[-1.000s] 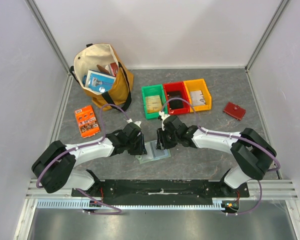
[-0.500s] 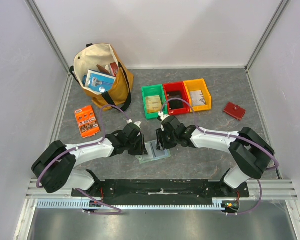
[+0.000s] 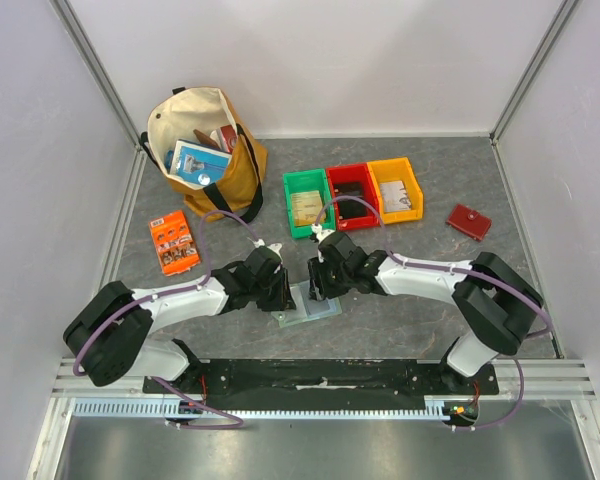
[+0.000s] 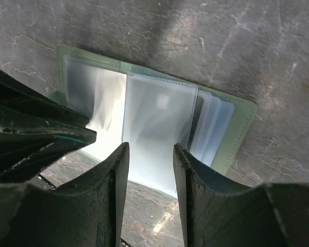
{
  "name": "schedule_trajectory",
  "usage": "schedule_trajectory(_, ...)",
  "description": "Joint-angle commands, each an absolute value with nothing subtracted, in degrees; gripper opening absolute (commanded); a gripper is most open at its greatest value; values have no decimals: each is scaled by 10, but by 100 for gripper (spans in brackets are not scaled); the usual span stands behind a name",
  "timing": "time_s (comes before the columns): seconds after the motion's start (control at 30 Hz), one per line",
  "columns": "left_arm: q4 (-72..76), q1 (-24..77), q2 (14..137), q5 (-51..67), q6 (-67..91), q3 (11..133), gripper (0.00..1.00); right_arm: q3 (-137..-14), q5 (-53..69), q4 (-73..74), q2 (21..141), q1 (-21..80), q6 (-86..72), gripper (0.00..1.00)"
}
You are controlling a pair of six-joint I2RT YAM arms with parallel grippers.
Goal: Take the credit cards out of the card holder
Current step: Remove the credit card from the card holder.
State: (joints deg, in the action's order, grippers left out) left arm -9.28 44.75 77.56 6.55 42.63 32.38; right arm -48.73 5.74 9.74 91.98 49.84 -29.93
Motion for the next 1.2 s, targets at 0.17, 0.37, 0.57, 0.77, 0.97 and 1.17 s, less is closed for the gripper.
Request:
schedule_trajectory(0.17, -61, 449, 770, 69, 467, 294, 28, -497, 119, 37, 970, 517, -310, 46)
schedule_trajectory(0.37, -26, 450, 732, 57, 504, 259, 35, -496, 128, 25, 973, 517, -310, 45)
schedule_trajectory(0.57, -2, 449, 715, 40, 537, 242, 41, -490, 136, 16, 974, 518, -314, 44)
schedule_trajectory(0.77, 16, 451, 759, 45, 541, 262, 36, -494, 138, 13, 955, 517, -317, 43)
schedule_trajectory(0.97, 17, 453, 765, 42, 543, 260, 36, -506, 70, 59, 897, 517, -303, 45)
schedule_trajectory(1.17, 16, 453, 761, 44, 545, 250, 36, -525, -26, 124, 894, 517, -279, 53)
